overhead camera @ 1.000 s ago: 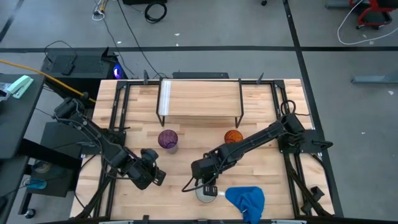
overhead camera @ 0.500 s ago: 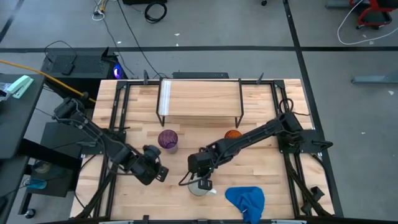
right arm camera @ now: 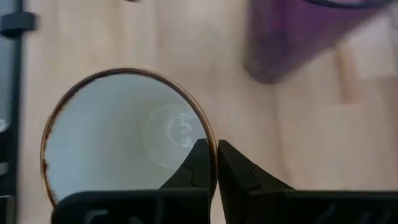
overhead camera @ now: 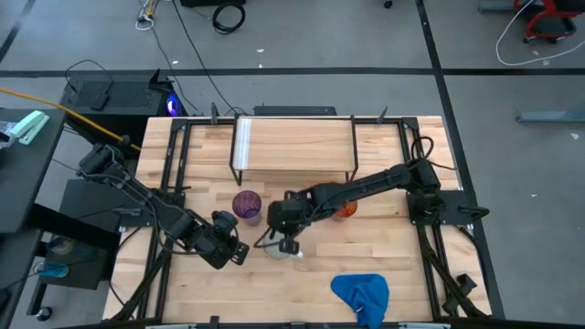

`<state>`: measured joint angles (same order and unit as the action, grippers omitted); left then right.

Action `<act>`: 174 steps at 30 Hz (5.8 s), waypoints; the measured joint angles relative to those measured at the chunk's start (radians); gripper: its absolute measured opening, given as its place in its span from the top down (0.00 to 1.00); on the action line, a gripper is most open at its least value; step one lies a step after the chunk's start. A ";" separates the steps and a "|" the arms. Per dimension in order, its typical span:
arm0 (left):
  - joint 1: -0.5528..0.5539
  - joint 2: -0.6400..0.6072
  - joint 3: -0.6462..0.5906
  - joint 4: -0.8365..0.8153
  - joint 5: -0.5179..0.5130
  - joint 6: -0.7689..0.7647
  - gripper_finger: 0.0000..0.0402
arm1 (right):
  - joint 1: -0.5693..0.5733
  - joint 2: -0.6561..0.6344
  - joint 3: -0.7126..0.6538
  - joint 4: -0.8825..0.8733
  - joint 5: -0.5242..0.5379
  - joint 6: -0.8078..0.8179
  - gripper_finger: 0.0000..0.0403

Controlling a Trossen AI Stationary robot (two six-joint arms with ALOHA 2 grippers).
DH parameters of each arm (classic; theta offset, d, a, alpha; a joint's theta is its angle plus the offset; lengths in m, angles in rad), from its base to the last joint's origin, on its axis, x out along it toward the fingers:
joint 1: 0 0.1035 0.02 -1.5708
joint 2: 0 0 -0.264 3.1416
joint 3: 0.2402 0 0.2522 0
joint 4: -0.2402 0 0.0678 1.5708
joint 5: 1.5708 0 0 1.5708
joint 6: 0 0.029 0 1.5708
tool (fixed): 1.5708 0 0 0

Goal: Stack small to large cups/mugs on shelf
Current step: Prepare the yellow mug, then put the orange glass on the shelf

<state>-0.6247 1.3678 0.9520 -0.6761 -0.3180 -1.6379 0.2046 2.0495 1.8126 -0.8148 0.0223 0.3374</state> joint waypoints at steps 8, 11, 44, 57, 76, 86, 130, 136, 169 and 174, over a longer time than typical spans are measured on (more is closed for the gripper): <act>0.000 0.000 0.000 0.000 0.000 0.001 0.97 | -0.057 -0.002 -0.006 -0.132 0.048 -0.048 0.97; 0.000 0.000 0.000 0.000 0.000 0.009 0.96 | -0.076 -0.002 -0.006 -0.145 0.053 -0.070 0.97; -0.001 0.000 0.000 -0.003 0.000 0.054 0.97 | -0.219 -0.006 -0.003 -0.289 0.041 -0.095 0.97; -0.001 0.000 0.000 -0.004 0.000 0.055 0.93 | -0.223 -0.002 -0.006 -0.302 0.032 0.008 0.87; -0.001 0.000 0.000 -0.007 -0.003 0.053 0.94 | -0.188 -0.002 -0.006 -0.328 0.017 0.402 0.92; -0.001 0.000 0.000 -0.007 -0.003 0.054 0.97 | -0.189 -0.009 -0.006 -0.334 0.018 0.393 0.90; -0.014 0.000 0.001 0.023 -0.003 0.053 0.96 | -0.209 -0.071 -0.039 -0.318 -0.037 0.396 0.85; -0.014 0.000 0.001 0.023 -0.003 0.054 0.95 | -0.233 -0.069 -0.040 -0.318 -0.062 0.392 0.85; -0.030 0.000 0.001 0.020 -0.004 0.064 0.92 | -0.254 -0.144 -0.039 -0.368 -0.147 0.330 0.86; -0.030 0.000 0.001 0.012 -0.028 0.064 0.93 | -0.241 -0.279 -0.039 -0.461 -0.132 0.251 0.86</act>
<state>-0.6548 1.3674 0.9527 -0.6637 -0.3457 -1.5741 -0.0362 1.7704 1.7733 -1.2754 -0.1093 0.5882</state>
